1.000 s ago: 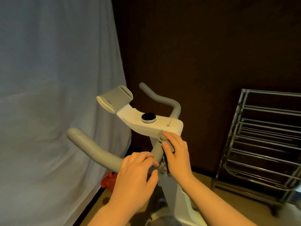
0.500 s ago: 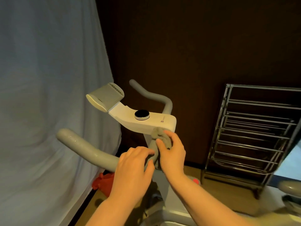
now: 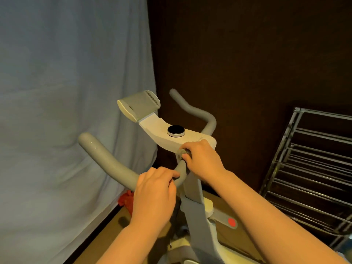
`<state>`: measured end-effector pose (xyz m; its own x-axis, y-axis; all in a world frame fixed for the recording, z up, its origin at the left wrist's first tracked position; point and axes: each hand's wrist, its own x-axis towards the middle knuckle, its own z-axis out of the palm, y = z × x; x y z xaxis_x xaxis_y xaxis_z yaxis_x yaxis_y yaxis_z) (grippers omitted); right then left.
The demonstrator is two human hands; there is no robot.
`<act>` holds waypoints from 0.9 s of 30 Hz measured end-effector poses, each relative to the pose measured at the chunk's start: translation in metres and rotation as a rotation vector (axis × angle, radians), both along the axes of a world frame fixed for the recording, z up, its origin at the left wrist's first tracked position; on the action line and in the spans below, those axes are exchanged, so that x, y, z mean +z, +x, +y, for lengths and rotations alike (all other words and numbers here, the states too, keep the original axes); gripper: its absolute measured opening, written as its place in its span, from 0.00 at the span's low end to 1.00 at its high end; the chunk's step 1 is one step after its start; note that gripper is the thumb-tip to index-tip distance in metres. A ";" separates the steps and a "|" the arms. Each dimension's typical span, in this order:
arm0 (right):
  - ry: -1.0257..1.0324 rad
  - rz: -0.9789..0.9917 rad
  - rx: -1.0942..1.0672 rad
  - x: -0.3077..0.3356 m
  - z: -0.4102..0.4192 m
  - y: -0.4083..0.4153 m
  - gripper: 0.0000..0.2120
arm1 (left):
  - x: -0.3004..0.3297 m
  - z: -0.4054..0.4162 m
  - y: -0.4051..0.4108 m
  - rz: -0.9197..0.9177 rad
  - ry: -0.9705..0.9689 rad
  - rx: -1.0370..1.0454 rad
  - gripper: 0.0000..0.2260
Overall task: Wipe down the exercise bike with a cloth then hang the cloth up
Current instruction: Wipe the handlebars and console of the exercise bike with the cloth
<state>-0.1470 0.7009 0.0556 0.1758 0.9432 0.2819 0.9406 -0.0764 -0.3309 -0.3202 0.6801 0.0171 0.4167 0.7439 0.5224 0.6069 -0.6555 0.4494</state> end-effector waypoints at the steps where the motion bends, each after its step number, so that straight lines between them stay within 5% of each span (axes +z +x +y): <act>1: -0.033 -0.015 0.100 0.000 0.000 -0.004 0.10 | -0.001 -0.002 0.000 -0.003 0.010 0.010 0.10; 4: -0.183 0.126 0.338 0.007 0.004 0.005 0.10 | -0.003 -0.009 0.000 0.009 0.024 0.039 0.11; 11: 0.398 0.609 -0.026 -0.044 -0.034 -0.027 0.15 | -0.009 -0.025 0.008 -0.055 0.017 0.137 0.18; 18: 0.460 1.166 -0.168 -0.050 -0.046 -0.037 0.16 | -0.021 -0.030 0.019 -0.203 0.019 0.238 0.16; 27: 0.411 1.304 -0.108 -0.056 -0.054 -0.049 0.15 | -0.018 -0.034 0.025 -0.188 -0.007 0.294 0.18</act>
